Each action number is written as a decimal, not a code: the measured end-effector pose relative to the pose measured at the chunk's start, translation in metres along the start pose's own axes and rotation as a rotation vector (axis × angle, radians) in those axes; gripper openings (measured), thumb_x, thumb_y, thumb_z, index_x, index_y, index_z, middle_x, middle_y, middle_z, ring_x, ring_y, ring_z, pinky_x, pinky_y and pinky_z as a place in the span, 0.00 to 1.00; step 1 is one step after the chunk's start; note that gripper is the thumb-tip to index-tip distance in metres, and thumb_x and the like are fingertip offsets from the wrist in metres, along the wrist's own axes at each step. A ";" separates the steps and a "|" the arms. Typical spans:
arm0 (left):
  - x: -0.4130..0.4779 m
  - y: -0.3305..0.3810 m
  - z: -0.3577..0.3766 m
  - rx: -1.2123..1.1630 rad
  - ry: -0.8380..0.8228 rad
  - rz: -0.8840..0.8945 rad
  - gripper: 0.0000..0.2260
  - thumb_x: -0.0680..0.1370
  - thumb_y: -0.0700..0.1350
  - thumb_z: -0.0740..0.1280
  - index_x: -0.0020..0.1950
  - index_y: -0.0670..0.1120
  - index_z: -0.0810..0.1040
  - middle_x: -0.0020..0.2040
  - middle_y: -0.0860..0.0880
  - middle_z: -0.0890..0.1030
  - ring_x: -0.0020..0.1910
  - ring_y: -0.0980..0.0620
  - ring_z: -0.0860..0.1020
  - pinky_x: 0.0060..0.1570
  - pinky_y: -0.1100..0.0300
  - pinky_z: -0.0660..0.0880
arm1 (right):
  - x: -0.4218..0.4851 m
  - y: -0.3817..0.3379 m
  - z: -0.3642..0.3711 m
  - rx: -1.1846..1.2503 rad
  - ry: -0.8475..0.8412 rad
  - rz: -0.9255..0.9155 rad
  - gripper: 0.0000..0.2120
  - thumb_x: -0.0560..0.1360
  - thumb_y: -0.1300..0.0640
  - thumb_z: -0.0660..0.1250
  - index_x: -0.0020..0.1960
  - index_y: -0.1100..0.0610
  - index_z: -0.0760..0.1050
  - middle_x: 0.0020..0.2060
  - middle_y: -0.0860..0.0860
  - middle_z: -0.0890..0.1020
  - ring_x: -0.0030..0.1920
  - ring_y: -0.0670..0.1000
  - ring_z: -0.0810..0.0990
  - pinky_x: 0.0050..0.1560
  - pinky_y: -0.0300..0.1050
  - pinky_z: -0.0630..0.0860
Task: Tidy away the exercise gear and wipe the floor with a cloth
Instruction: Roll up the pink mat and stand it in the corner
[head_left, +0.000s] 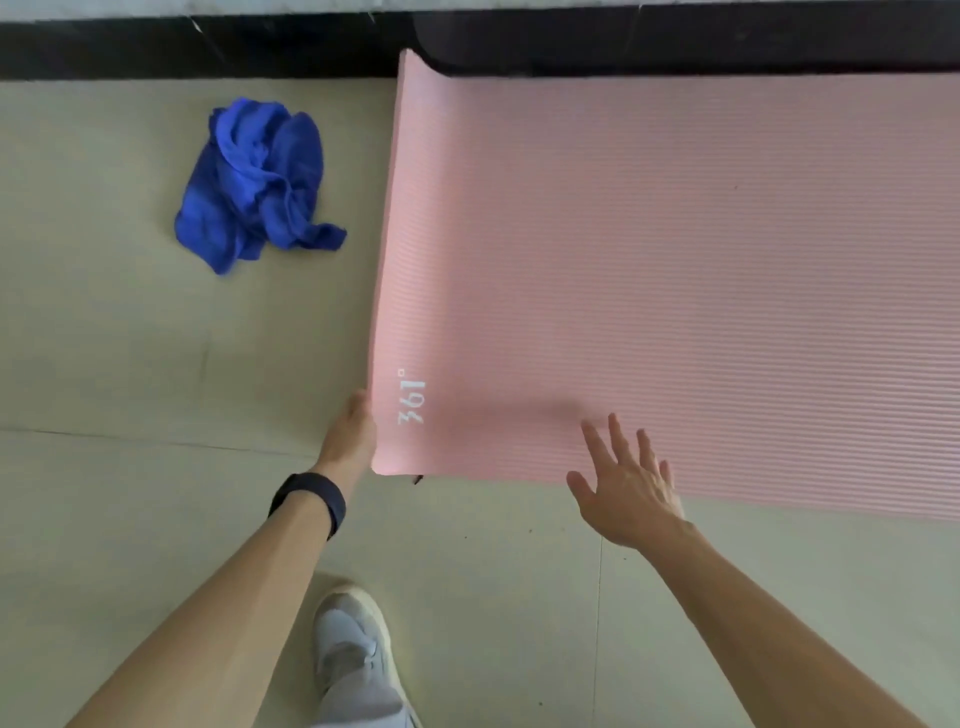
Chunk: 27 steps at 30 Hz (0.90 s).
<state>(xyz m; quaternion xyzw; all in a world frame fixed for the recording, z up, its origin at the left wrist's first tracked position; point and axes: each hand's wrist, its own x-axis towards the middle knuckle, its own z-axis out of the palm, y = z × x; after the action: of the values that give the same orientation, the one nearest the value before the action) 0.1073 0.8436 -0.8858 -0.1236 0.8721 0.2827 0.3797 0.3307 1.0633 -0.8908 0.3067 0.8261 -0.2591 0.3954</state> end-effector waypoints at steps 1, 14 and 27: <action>0.003 -0.001 0.008 -0.066 0.022 -0.018 0.15 0.81 0.55 0.55 0.52 0.49 0.78 0.50 0.43 0.81 0.51 0.40 0.80 0.49 0.52 0.75 | 0.006 0.006 0.006 -0.015 0.000 -0.010 0.33 0.83 0.38 0.49 0.81 0.43 0.37 0.80 0.46 0.34 0.80 0.58 0.36 0.78 0.64 0.46; -0.043 0.026 0.123 0.217 0.389 0.264 0.32 0.72 0.52 0.71 0.73 0.56 0.60 0.61 0.44 0.74 0.44 0.45 0.77 0.39 0.53 0.75 | 0.045 0.003 -0.049 0.244 0.229 -0.134 0.31 0.78 0.30 0.53 0.75 0.46 0.63 0.70 0.53 0.71 0.68 0.57 0.71 0.65 0.58 0.71; -0.084 0.032 0.176 0.136 0.404 0.523 0.23 0.74 0.63 0.66 0.66 0.56 0.69 0.49 0.54 0.74 0.49 0.49 0.74 0.43 0.54 0.76 | 0.089 -0.023 -0.116 1.069 0.153 -0.211 0.31 0.73 0.48 0.75 0.65 0.47 0.58 0.58 0.52 0.79 0.52 0.54 0.83 0.50 0.61 0.83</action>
<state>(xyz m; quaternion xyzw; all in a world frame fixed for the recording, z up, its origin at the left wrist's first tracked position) 0.2551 0.9730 -0.9083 0.0764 0.9488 0.2816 0.1214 0.2127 1.1522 -0.8945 0.3984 0.6320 -0.6579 0.0952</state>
